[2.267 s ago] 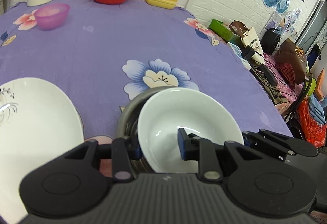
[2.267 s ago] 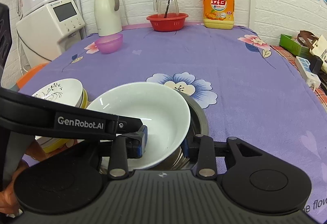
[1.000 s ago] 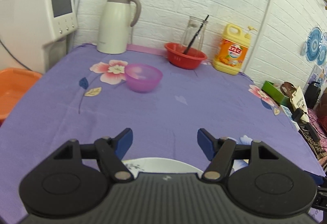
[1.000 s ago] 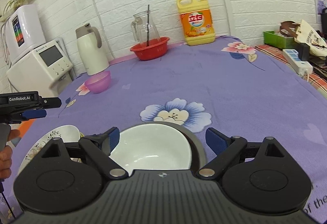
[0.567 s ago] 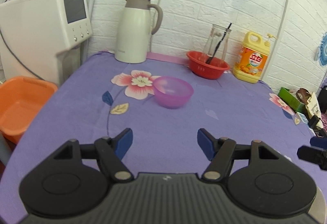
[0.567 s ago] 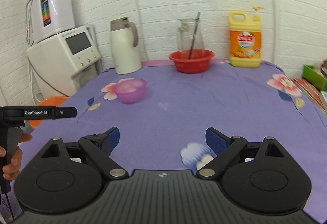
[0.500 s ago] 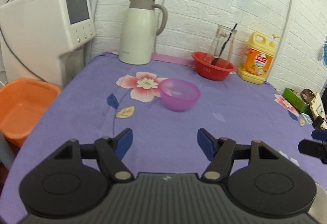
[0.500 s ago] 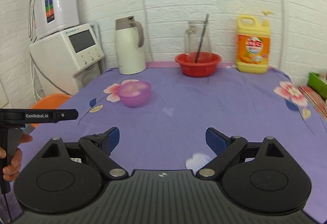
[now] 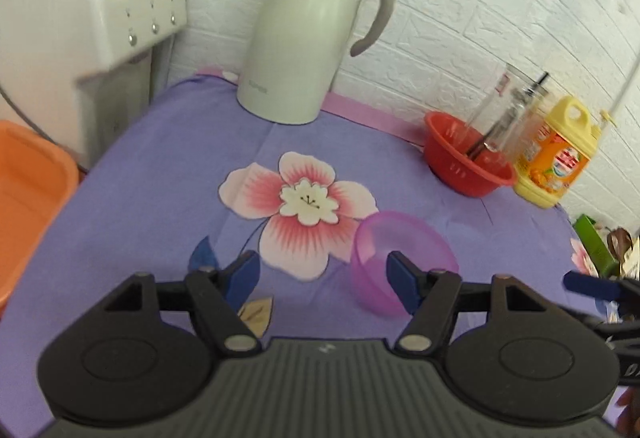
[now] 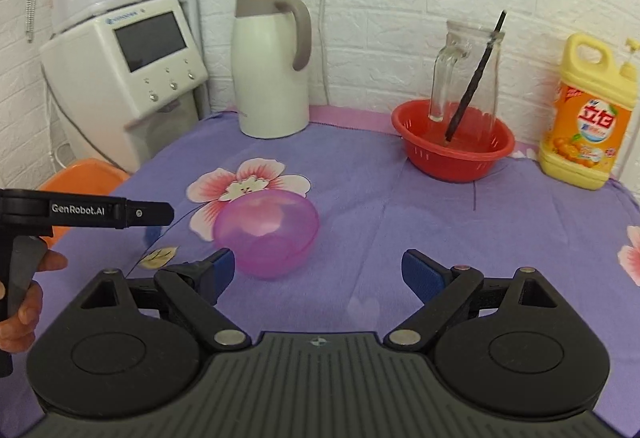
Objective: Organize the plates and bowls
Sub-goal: 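Move the right tool to the pink plastic bowl and close on its rim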
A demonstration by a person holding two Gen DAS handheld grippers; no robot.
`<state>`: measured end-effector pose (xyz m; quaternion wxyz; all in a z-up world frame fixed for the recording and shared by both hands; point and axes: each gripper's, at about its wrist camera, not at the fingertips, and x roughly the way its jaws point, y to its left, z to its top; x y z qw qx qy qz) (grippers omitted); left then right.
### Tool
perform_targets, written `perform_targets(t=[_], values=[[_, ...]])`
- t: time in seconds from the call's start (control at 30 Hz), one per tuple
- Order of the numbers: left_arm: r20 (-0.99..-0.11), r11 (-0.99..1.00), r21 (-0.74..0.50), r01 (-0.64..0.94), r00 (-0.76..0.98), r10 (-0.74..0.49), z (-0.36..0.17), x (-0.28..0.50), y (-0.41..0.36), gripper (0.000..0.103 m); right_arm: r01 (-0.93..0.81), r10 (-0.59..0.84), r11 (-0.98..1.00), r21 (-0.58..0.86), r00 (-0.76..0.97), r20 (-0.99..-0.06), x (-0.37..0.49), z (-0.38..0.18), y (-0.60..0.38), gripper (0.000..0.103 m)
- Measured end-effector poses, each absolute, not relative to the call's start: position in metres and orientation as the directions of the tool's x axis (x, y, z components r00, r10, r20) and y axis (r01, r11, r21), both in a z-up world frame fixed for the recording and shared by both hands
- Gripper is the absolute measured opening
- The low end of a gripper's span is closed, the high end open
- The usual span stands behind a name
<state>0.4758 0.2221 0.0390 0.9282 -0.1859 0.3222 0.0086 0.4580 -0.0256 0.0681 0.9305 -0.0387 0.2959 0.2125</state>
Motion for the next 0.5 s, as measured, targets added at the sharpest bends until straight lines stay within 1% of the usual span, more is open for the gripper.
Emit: perform_targets(t=[0.23,0.37,0.5], values=[[-0.663,0.926,-0.359,-0.119,0.731,-0.163,0.012,0.530,0.211,0.069,-0.411,0.347,0.910,0.059,0.675,-0.652,0.512,0.033,0.001,0.103],[-0.677,0.929,-0.353,-0.115,0.716,-0.169,0.003,0.547,0.205,0.069,-0.424,0.355,0.903,0.064,0.654,-0.668,0.523,0.023,0.010,0.103],[-0.673,0.930,-0.356,-0.096,0.717,-0.183,0.000,0.552,0.198,0.069,-0.444,0.360,0.894,0.054,0.644,-0.675,0.524,0.021,0.016,0.103]])
